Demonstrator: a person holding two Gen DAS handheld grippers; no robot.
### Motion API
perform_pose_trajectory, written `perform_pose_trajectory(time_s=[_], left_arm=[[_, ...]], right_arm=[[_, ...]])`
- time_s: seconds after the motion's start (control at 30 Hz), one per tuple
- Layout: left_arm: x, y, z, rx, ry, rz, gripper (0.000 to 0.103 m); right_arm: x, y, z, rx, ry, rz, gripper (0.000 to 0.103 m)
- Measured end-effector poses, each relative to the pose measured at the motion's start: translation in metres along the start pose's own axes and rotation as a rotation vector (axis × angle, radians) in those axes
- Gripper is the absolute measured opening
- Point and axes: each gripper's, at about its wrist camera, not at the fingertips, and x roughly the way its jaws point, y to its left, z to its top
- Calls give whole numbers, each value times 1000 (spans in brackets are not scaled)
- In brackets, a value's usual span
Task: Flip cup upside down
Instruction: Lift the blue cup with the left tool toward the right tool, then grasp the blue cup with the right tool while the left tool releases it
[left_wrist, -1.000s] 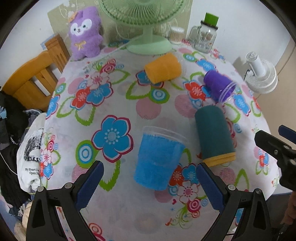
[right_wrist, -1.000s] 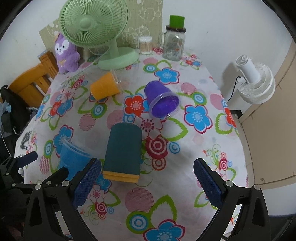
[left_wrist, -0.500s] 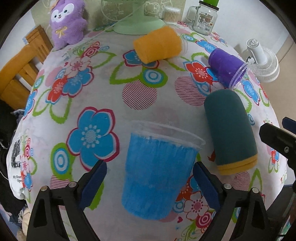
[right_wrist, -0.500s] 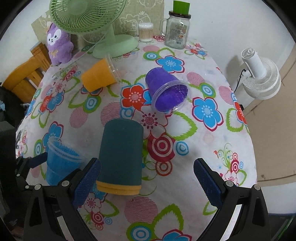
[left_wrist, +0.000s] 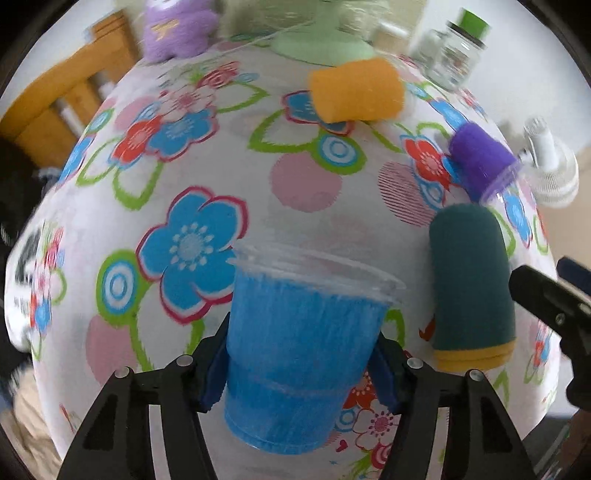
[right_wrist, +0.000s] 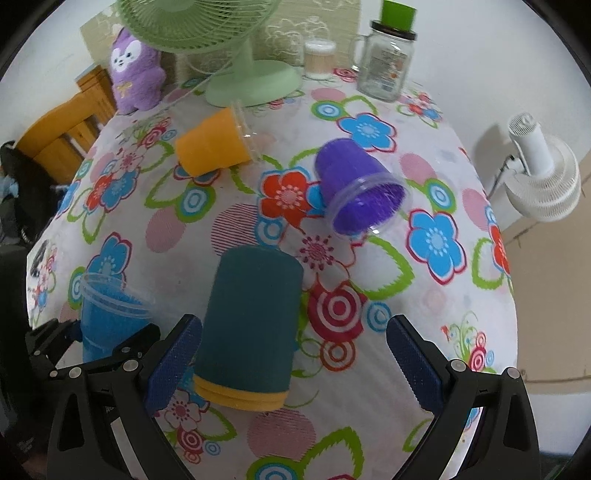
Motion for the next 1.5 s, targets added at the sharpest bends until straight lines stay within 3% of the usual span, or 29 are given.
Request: perform_pose_trajectory(time_s=[0.3,0.57,0.63,0.8,1.1,1.27,1.5], left_arm=[[-10,18,-16,-247,-2,-3,66],[-3,24,-27,-292,-16,31,70],[-2,26,-29,-294,-14,38,80],[-7,28,-31,-289,-30,28,89],[-54,22,-45,-160,-80,35,92],[-74,32,-55,-17,-96,10,93],[-78,51,-69,209,-82,3,93]], right_arm=[[3,19,9,-119,-9,64,101],[6,27,5,-175,0,84,101],[5,27,4,-177,0,86,101],[-2,24,-1,-181,-11,89,101],[-34,22,-13,-138,-90,119,101],[-55,38,-31,-90,-165,97,101],[-60,63,-67,82,-249,65,101]])
